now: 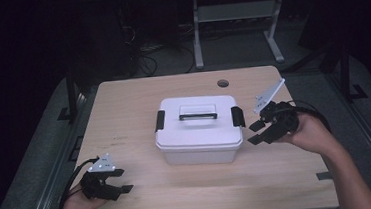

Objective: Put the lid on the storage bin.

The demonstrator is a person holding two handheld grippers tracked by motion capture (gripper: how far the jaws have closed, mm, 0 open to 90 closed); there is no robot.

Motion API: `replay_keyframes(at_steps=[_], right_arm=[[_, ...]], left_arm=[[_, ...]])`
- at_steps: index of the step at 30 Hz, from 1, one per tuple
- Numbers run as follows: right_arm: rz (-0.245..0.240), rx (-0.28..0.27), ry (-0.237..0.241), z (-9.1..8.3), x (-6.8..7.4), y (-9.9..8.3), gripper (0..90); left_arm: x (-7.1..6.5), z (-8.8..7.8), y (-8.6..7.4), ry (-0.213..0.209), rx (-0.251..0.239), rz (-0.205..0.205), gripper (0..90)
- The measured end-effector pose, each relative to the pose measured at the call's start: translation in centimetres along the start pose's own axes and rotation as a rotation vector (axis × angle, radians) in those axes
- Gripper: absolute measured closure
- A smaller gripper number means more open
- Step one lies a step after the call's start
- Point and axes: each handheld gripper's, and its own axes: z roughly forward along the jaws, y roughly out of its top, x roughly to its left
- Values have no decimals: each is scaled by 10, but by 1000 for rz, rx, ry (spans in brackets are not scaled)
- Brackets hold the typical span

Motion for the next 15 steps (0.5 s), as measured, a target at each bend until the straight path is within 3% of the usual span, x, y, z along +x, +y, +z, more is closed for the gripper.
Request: replay_keyframes(at_steps=[15], right_arm=[[25, -5, -5, 3, 3, -19, 478]], left_arm=[[-1, 1, 0, -2, 9, 3, 315]])
